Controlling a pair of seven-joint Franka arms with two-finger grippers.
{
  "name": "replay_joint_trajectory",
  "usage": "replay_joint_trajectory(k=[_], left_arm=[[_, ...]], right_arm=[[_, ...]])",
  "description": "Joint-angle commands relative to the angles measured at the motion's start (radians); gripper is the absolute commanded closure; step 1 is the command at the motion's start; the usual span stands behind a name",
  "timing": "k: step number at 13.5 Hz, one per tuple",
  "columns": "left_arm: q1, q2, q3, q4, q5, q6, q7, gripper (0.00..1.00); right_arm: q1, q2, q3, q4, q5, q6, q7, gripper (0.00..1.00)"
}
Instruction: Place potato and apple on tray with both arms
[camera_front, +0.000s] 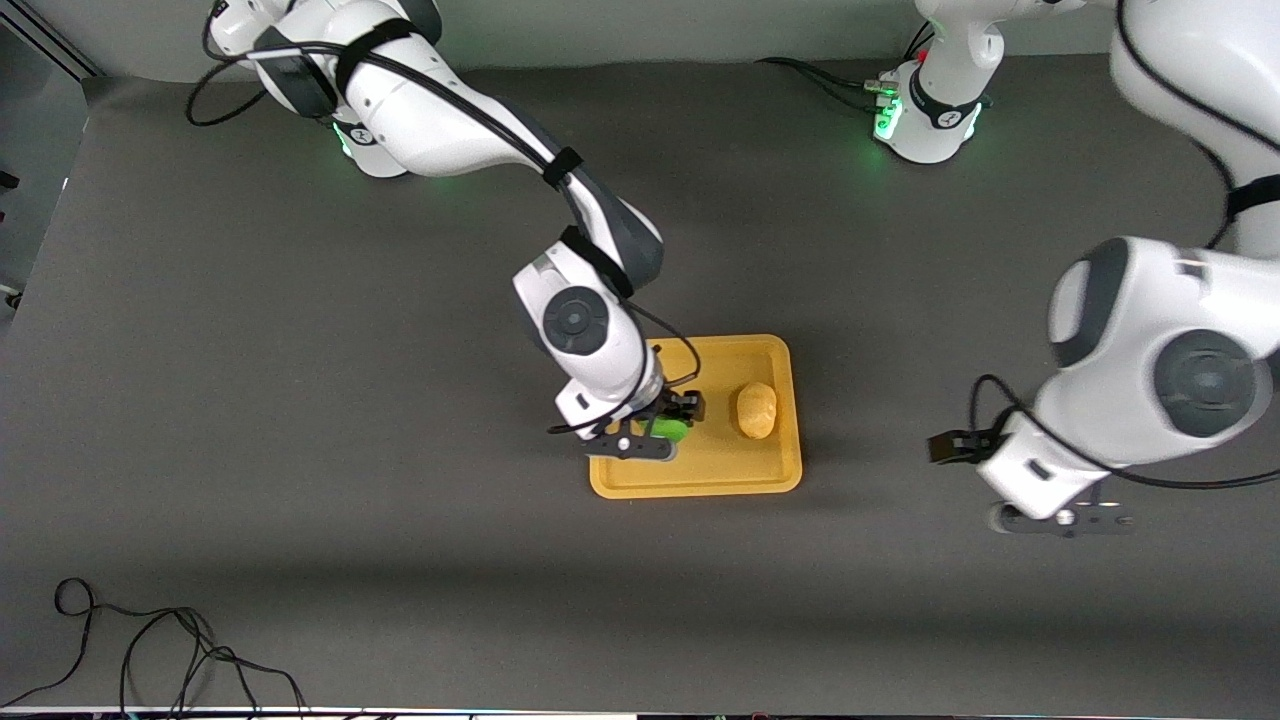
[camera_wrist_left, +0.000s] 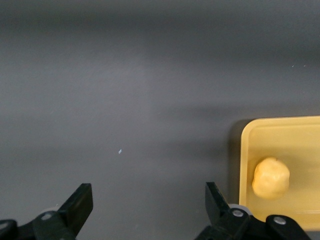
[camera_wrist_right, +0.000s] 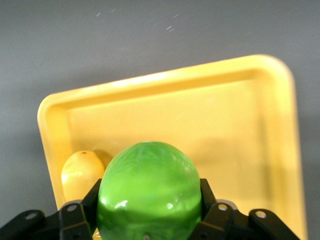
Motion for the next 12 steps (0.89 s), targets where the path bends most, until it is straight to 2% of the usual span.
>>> replay_joint_trajectory(k=[1, 2, 4, 7, 10, 12], left_arm=[[0.06, -0.079, -0.005, -0.014, -0.054, -0.089, 0.084, 0.0], [0.074, -0.113, 0.0, -0.029, -0.069, -0.096, 0.118, 0.0], [0.088, -0.206, 0.027, -0.145, -0.097, -0.088, 0.127, 0.0], [0.165, -0.329, 0.027, -0.287, -0.12, -0.07, 0.129, 0.0], [0.183, -0.478, 0.029, -0.483, -0.12, 0.1, 0.13, 0.0], [0.179, -0.529, 0.024, -0.51, -0.12, 0.079, 0.127, 0.0]], right_arm=[[0.022, 0.043, -0.014, 0.063, -0.011, 0.004, 0.017, 0.61], [0.028, 0.063, -0.014, 0.064, -0.037, 0.004, 0.02, 0.61], [0.045, 0.101, -0.016, 0.067, -0.074, 0.018, 0.04, 0.61], [0.046, 0.115, -0.016, 0.056, -0.122, 0.016, 0.045, 0.61], [0.049, 0.117, -0.017, 0.035, -0.16, 0.013, 0.054, 0.61], [0.055, 0.115, -0.016, 0.033, -0.16, 0.013, 0.08, 0.61]])
